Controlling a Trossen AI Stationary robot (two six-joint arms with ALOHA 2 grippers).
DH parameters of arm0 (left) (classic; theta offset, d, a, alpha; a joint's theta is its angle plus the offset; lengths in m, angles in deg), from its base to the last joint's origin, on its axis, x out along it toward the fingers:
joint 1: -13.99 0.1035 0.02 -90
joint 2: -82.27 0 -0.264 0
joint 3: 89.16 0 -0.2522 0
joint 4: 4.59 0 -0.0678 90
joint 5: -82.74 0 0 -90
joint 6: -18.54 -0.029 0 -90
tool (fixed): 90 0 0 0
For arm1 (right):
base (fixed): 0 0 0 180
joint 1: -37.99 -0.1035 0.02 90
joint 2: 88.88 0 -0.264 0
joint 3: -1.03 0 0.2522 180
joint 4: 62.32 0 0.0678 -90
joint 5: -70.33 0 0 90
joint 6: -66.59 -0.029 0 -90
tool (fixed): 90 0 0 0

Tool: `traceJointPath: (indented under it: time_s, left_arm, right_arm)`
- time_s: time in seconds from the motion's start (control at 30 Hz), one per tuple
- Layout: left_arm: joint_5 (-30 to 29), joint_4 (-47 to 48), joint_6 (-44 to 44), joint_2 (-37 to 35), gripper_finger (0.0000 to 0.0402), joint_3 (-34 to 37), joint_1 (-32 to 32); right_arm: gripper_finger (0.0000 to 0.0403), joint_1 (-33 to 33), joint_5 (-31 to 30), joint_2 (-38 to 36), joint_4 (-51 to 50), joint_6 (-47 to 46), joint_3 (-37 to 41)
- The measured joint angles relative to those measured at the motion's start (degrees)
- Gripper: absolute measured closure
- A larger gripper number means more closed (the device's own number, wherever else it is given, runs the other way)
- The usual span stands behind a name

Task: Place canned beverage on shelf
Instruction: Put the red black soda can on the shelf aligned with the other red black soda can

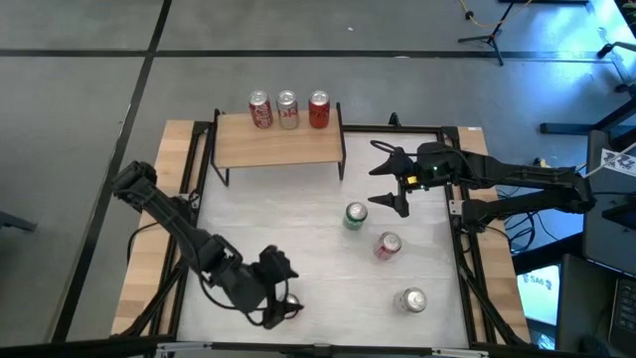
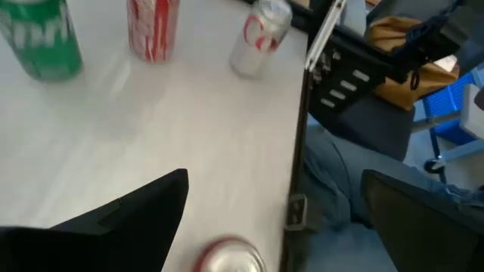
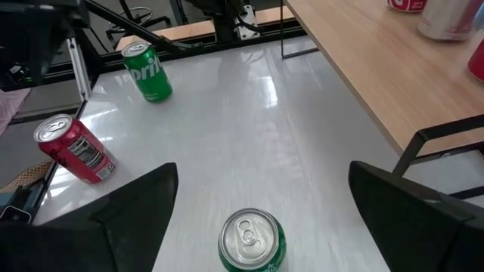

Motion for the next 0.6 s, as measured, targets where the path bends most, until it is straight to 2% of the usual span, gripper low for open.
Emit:
traceJointPath:
  time_s: [0.23,0.6]
  left_arm:
    - [1.83,6.64,6.22,1.44,0.0021,-0.34,-2.78]
    - [0.70,16.44,1.04,3.23,0.0021,-0.36,-4.73]
  right_arm:
    - [0.0020,0.00,0.01,0.00,-0.01,-0.39,0.00]
    - [0.0020,-0.02,0.02,0.00,-0.35,-2.86,0.00]
